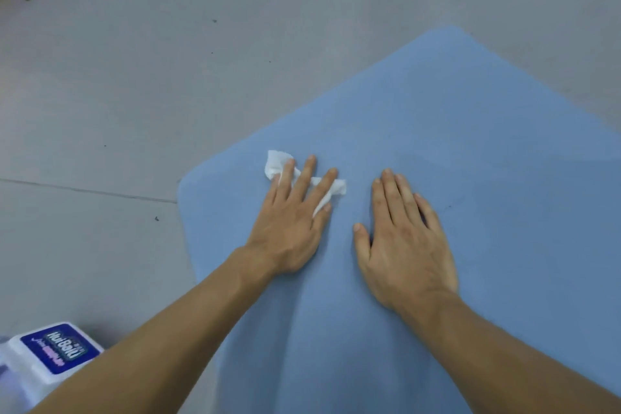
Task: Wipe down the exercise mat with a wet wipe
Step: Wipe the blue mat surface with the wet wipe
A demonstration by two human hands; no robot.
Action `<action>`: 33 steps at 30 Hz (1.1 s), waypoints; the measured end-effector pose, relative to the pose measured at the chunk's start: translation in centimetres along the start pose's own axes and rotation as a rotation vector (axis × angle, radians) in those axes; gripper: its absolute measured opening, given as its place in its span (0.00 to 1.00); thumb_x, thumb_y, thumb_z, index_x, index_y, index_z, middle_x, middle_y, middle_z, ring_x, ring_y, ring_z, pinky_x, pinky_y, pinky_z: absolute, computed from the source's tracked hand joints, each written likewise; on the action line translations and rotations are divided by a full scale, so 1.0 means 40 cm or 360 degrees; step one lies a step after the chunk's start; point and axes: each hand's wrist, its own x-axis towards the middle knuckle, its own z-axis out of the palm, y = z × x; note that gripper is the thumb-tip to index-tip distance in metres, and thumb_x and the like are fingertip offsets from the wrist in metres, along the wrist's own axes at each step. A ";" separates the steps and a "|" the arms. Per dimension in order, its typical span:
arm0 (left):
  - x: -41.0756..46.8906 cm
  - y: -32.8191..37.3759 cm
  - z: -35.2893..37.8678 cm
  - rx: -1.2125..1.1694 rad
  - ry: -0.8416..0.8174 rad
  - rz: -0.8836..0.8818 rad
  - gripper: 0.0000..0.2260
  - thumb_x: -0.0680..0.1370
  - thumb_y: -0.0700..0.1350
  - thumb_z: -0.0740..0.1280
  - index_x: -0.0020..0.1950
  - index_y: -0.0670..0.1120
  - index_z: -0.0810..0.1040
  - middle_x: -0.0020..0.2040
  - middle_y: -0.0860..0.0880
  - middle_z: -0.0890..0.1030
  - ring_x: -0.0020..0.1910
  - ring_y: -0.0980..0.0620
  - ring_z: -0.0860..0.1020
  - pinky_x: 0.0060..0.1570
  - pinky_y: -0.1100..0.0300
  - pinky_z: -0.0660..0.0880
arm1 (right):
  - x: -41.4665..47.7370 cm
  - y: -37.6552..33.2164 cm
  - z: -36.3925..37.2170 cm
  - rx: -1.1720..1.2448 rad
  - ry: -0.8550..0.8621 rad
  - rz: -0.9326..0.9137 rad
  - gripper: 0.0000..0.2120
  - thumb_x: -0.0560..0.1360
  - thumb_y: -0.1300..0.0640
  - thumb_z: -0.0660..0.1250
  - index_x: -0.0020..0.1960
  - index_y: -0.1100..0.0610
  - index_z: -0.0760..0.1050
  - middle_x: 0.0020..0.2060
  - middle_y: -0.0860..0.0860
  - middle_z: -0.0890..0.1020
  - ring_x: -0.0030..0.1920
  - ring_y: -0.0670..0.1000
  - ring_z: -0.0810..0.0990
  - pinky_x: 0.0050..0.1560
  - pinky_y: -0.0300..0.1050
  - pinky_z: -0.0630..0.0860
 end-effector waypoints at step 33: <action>0.142 -0.046 -0.039 -0.0026 -0.0033 0.0141 0.24 0.87 0.55 0.47 0.83 0.61 0.47 0.84 0.50 0.41 0.83 0.47 0.39 0.80 0.48 0.42 | 0.000 -0.003 -0.004 0.0075 -0.0025 -0.0004 0.36 0.80 0.42 0.41 0.84 0.58 0.44 0.84 0.52 0.44 0.83 0.49 0.40 0.82 0.50 0.41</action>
